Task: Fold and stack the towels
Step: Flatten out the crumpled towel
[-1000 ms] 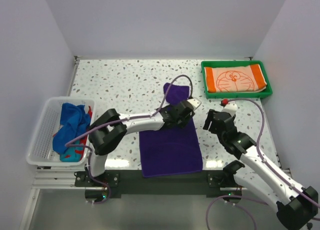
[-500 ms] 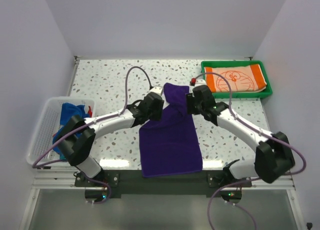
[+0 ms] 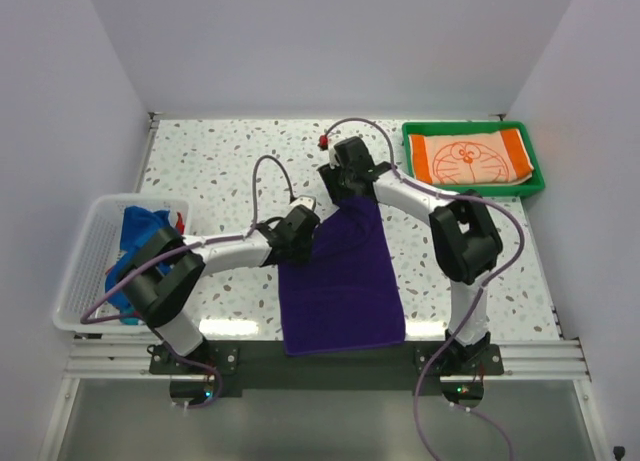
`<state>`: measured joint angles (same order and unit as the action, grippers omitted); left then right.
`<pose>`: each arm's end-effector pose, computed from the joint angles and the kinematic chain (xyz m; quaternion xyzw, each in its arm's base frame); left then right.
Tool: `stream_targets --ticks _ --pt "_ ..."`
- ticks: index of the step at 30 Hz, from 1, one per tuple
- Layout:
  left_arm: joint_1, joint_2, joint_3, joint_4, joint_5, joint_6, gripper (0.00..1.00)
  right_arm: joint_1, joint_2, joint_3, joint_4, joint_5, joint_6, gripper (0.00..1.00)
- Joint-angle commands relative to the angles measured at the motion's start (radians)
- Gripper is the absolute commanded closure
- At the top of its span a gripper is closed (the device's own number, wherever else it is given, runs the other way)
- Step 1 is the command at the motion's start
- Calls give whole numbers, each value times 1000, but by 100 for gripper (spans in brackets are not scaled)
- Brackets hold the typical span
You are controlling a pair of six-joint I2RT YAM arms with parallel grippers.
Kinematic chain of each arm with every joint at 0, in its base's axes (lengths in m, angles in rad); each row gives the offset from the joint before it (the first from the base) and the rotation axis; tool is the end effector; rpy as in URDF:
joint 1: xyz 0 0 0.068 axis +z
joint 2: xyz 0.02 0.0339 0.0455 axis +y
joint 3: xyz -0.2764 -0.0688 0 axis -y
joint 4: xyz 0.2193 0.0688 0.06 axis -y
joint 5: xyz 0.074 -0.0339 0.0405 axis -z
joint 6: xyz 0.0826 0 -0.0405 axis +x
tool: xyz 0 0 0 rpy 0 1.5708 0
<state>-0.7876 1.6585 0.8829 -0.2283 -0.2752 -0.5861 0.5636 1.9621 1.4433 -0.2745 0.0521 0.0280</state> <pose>0.2454 -0.2146 0.1487 0.0575 0.9501 -0.0738 0.2977 0.3873 0.2396 0.2009 -0.2353 0.8947 0.0874 0.3695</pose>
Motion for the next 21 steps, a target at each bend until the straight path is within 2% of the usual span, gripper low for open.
stream_targets --ticks 1,5,12,13,16,17,19,21 --pt "2 -26 -53 -8 7 -40 58 10 66 103 14 -26 -69 47" --pt "2 -45 -88 -5 19 -52 58 21 155 187 -12 -23 -80 47" --pt "4 -80 -134 -19 22 -69 58 36 233 210 -11 61 -77 53" --pt "4 -85 -137 -22 21 -72 58 35 235 209 -11 64 -77 60" --pt "4 -100 -156 -28 24 -77 58 38 231 203 0 66 -76 71" --pt "4 -103 -159 -31 24 -78 58 39 227 204 1 71 -74 84" --pt "4 -105 -168 -36 25 -83 59 39 202 210 -2 75 -57 100" --pt "2 -109 -177 -49 27 -93 59 38 140 200 1 80 -34 100"
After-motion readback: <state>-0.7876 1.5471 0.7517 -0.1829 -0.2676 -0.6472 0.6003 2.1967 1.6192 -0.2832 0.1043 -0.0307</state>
